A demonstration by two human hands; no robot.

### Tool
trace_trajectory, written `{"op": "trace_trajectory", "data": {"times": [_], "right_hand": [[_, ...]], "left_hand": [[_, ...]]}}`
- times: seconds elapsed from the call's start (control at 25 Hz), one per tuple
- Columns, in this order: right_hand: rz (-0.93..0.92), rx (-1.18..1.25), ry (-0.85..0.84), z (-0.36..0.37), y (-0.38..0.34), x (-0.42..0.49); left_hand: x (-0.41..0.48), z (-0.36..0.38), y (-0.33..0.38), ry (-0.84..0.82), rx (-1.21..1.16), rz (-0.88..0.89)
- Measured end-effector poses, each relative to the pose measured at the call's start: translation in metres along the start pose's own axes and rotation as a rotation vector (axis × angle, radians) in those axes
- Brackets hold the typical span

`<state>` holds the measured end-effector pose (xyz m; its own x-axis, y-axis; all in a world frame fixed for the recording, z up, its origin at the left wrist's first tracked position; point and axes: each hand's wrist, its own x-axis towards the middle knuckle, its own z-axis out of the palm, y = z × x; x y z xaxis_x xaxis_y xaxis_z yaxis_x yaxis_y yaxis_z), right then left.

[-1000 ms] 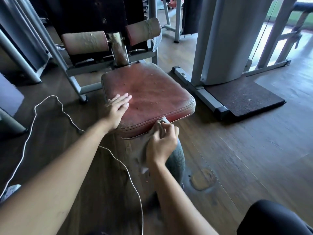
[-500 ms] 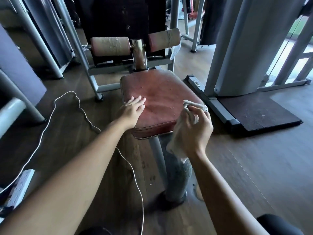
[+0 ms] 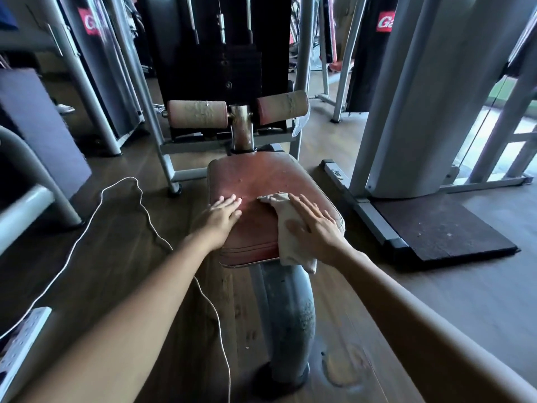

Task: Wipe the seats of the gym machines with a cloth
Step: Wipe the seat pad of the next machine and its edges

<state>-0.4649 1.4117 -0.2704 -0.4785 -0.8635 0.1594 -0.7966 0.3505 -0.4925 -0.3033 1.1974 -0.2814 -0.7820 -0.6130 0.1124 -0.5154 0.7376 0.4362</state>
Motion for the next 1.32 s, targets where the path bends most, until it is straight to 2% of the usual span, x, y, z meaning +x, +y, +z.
{"op": "trace_trajectory", "data": {"times": [0.2,0.4,0.48,0.56,0.68,0.8,0.88,1.04,1.12,1.16,1.24,1.32], "right_hand": [[0.015,0.136,-0.056,-0.014,0.007,0.006],[0.038,0.468,-0.026,-0.014,0.012,0.005],[0.054,0.634,0.007,-0.014,0.017,0.005],[0.092,0.792,0.046,-0.013,0.02,0.006],[0.133,0.922,0.084,-0.008,0.027,0.01],[0.144,0.905,0.093,-0.004,0.03,0.012],[0.149,0.869,0.091,-0.004,0.03,0.014],[0.135,0.484,0.172,-0.005,0.029,0.016],[0.087,0.272,0.204,-0.002,0.027,0.016],[0.072,0.216,0.196,0.0,0.025,0.016],[0.077,0.154,0.163,0.001,0.022,0.019],[0.113,0.115,0.104,-0.002,0.021,0.023]], "left_hand": [[-0.011,0.003,0.047,-0.007,-0.13,-0.204],[-0.014,0.021,0.085,0.073,-0.425,-0.195],[-0.017,0.02,0.108,-0.027,-0.301,-0.153],[-0.018,0.026,0.115,0.062,-0.121,-0.112],[-0.012,0.03,0.107,0.152,-0.235,-0.099],[-0.009,0.026,0.097,0.148,-0.327,-0.084],[-0.008,0.02,0.104,0.129,-0.276,-0.018],[-0.001,0.007,0.092,0.012,-0.076,0.101],[0.003,-0.002,0.067,-0.003,-0.037,0.054],[0.004,-0.008,0.057,-0.016,-0.09,0.014],[0.008,-0.012,0.055,-0.051,-0.172,-0.066],[0.01,-0.008,0.066,-0.099,-0.111,-0.064]]}}
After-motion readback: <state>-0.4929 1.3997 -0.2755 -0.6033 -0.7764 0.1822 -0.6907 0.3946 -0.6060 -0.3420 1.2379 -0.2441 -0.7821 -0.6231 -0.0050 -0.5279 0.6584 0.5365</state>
